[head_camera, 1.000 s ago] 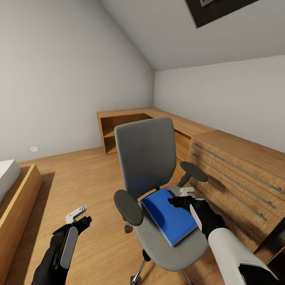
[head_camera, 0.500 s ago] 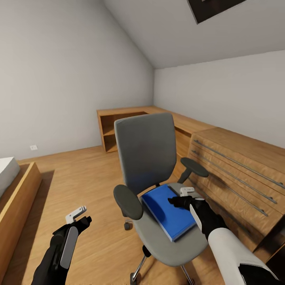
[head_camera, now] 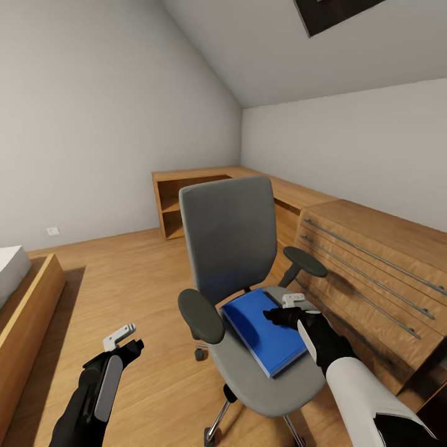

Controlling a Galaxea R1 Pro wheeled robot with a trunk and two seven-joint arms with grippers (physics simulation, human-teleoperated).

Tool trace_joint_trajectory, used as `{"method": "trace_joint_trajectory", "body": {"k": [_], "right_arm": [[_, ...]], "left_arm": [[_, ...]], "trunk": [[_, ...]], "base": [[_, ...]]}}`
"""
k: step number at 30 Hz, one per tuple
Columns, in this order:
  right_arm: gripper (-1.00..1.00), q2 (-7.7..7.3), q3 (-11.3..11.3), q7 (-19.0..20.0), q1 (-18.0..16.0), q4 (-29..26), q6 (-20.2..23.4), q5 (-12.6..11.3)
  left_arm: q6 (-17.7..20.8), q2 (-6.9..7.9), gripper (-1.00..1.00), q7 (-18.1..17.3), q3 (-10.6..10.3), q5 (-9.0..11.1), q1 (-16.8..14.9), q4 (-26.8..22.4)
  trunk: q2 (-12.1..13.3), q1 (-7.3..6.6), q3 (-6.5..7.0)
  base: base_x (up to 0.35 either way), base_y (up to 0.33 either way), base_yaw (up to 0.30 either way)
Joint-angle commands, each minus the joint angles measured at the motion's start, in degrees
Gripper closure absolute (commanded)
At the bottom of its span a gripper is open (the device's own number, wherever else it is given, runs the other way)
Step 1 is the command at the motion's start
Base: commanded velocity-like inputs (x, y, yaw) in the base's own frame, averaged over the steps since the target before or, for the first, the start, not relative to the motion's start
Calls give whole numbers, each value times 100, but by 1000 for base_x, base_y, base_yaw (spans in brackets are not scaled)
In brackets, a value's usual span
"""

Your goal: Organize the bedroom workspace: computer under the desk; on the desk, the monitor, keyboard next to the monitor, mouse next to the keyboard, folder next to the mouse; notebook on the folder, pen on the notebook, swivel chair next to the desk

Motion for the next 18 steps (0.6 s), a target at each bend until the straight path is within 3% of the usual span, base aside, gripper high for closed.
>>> {"method": "trace_joint_trajectory", "body": {"k": [1,18], "right_arm": [[-100,9,-38,54,3,1,26,98],[-100,9,-30,45,3,5,51,106]], "left_arm": [[18,-2,-100,43,6,61,-4,-1],[12,13,-100,35,15,60,-7,4]], "trunk": [[-2,0,-7],[-2,0,-7]], "base": [[0,0,0],[-15,0,0]]}}
